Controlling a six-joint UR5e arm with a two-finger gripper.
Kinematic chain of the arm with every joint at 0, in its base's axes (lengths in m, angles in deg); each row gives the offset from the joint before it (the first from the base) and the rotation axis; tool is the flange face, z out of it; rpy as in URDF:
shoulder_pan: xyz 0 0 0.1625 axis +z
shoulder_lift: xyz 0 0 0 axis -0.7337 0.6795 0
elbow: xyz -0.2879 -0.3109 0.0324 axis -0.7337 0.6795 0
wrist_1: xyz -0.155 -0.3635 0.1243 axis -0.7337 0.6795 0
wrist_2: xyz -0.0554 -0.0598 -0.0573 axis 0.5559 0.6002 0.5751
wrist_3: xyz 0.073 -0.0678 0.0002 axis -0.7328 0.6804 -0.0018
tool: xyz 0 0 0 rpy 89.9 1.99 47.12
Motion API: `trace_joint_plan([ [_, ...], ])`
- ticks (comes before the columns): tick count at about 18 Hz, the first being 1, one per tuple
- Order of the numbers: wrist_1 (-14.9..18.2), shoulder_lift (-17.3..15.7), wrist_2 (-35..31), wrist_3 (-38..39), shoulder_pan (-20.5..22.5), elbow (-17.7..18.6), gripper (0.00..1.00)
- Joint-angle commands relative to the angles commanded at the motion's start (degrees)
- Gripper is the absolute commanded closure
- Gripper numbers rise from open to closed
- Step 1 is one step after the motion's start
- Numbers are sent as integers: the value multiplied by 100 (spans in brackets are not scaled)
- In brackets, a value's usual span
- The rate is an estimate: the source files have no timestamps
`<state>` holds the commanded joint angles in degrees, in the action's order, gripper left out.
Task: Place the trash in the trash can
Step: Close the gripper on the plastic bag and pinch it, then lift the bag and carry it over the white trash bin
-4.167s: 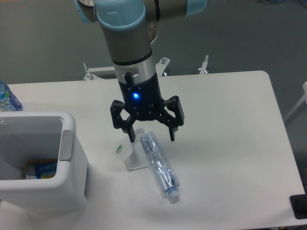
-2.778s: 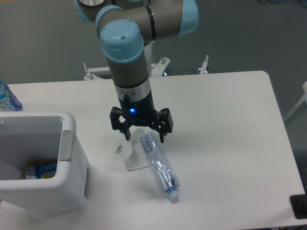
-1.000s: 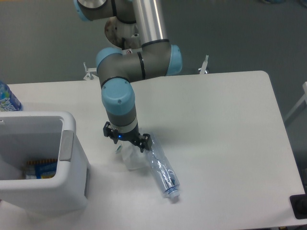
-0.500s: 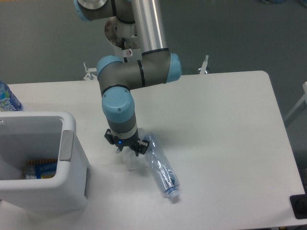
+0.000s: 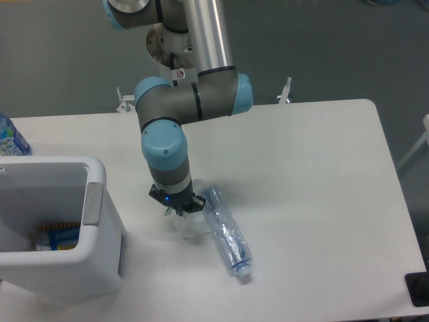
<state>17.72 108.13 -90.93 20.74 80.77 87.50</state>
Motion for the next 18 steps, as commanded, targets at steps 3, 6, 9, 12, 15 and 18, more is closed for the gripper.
trace_joint_plan([
  [3, 9, -96, 26, -18, 9, 0, 100],
  [6, 18, -254, 149, -18, 9, 26, 100],
  [9, 27, -395, 377, -18, 9, 9, 100],
  [12, 53, -606, 571, -18, 35, 18, 100],
  [15, 53, -869, 755, -18, 88, 9, 100],
  [18, 53, -1116, 1324, 26, 315, -166, 100],
])
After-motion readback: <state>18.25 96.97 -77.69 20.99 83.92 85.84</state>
